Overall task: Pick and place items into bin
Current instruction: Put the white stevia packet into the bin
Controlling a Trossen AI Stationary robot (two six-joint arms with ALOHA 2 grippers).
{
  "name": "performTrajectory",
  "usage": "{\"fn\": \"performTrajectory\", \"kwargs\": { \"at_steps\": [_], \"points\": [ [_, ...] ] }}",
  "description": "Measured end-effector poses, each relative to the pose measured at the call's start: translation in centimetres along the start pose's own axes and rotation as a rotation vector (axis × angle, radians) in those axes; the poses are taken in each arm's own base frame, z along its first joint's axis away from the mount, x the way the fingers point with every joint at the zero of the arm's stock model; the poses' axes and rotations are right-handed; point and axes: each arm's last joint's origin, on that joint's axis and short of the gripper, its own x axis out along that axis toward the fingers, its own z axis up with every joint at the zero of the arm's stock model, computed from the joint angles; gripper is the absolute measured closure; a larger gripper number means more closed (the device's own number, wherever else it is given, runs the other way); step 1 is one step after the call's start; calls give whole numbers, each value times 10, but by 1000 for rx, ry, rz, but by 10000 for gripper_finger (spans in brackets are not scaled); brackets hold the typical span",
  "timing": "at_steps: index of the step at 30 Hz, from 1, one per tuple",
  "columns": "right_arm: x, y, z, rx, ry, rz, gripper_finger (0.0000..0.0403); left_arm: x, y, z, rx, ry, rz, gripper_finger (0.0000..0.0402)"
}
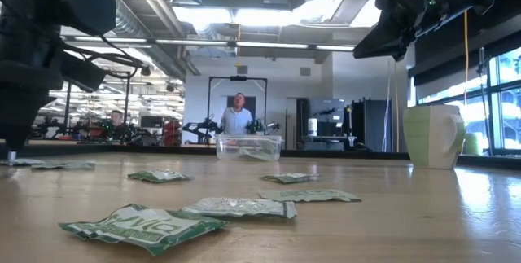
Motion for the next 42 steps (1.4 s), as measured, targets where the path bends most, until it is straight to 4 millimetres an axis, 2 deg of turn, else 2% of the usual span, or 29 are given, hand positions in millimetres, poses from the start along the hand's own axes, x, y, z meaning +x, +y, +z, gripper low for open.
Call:
{"fn": "performTrajectory", "kwargs": {
  "at_steps": [22, 42],
  "points": [
    [0, 0, 0, -3, 0, 0, 320, 20, -11, 4, 15, 55, 73, 307],
    [0, 0, 0, -8, 1, 0, 320, 20, -15, 5, 21, 60, 14, 388]
  ]
}}
